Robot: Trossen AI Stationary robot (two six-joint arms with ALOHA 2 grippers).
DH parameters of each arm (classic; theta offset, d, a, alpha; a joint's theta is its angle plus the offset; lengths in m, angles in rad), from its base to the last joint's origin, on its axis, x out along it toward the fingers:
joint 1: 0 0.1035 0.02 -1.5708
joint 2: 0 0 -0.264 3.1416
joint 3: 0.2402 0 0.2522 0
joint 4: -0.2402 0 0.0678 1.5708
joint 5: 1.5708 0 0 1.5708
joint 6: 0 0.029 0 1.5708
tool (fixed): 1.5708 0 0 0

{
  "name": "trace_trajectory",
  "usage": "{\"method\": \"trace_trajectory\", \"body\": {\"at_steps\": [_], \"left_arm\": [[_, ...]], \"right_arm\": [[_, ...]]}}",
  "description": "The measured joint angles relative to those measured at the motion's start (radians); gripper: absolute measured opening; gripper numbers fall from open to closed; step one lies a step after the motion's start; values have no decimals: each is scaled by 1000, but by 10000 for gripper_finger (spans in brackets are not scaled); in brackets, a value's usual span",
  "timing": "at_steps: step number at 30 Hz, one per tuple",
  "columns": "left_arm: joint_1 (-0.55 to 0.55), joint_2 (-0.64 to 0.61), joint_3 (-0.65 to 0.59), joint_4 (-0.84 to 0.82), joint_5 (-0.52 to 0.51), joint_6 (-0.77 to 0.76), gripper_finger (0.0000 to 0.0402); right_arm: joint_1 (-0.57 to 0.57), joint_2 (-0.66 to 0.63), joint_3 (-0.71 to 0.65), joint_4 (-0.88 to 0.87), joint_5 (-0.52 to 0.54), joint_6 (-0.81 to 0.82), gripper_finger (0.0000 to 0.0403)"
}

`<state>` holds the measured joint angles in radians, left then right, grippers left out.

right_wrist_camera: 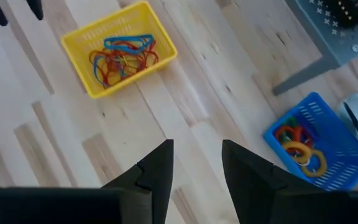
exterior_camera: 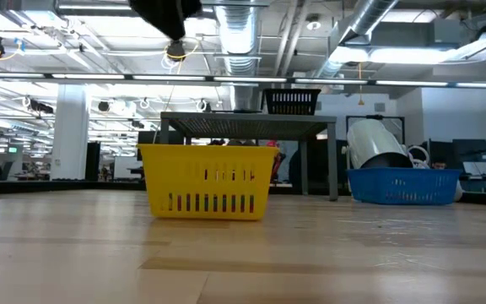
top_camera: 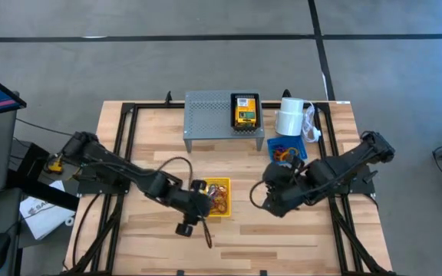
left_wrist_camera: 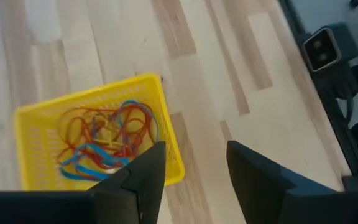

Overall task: Pick & Place Office Desk Supplies
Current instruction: Put the yellow basket on the shelf

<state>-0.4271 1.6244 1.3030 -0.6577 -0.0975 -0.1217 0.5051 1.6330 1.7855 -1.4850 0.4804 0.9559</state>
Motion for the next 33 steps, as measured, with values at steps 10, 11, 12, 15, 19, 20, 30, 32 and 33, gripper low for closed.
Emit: {"method": "trace_trajectory", "body": {"at_steps": [10, 11, 12, 15, 19, 20, 30, 32, 33], "left_arm": [[11, 176, 27, 6, 41, -57, 202], [14, 186, 27, 6, 42, -71, 205], [17, 194, 27, 14, 41, -86, 208], [22, 215, 27, 48, 40, -94, 215], [23, 248, 27, 83, 36, -96, 219], [23, 256, 27, 84, 36, -95, 219], [37, 332, 27, 102, -10, -94, 217], [43, 350, 27, 110, -10, -94, 213], [47, 357, 27, 113, -10, -94, 211]], "right_arm": [[45, 3, -27, -66, 20, 45, 132], [48, 3, -27, -70, 20, 50, 132], [53, 2, -27, -79, 20, 59, 132], [68, -1, -26, -86, 23, 66, 132], [90, -2, -26, -86, 23, 92, 132], [93, -2, -26, -86, 23, 99, 132], [124, -2, -26, -86, 23, 155, 132], [128, -2, -26, -86, 23, 165, 132], [130, -2, -26, -86, 23, 169, 132]]}}
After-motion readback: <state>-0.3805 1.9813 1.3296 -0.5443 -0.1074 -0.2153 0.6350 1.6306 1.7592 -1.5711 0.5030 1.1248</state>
